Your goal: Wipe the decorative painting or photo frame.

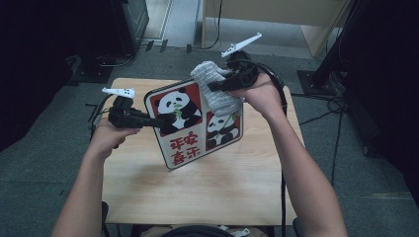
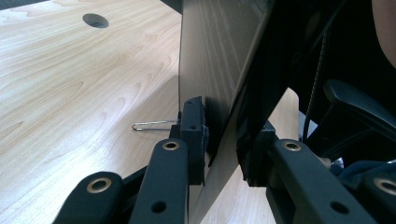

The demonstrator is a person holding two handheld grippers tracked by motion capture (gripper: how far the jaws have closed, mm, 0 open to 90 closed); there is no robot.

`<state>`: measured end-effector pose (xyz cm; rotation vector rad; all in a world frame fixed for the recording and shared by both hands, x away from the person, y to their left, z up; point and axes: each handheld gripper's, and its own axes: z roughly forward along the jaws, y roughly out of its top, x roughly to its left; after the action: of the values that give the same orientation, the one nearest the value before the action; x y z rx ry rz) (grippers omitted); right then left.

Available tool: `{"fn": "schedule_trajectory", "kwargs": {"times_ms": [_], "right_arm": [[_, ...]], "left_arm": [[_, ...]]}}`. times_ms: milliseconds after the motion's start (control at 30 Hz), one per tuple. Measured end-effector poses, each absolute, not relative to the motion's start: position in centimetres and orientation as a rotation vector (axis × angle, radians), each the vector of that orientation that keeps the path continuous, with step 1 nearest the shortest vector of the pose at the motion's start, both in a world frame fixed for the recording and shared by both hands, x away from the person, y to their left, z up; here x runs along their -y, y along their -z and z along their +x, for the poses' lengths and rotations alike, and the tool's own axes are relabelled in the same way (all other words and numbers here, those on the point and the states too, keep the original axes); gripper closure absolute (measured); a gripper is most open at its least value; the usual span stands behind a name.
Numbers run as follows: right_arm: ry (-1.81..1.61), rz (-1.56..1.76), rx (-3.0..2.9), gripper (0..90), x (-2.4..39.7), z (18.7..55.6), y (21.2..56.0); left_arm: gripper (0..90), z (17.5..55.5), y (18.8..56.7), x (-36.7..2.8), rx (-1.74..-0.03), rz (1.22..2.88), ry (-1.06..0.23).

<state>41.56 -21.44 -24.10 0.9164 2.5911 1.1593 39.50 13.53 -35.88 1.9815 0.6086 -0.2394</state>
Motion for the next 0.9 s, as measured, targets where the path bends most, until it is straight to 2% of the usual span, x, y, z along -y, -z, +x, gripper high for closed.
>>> {"fn": "schedule_trajectory", "kwargs": {"times_ms": [900], "right_arm": [[-1.119, 0.938, -2.645, 68.7, 21.2, 41.4, 28.7]], "left_arm": [[75.4, 39.6, 36.0, -13.6, -0.601, 1.989, 0.244]]}}
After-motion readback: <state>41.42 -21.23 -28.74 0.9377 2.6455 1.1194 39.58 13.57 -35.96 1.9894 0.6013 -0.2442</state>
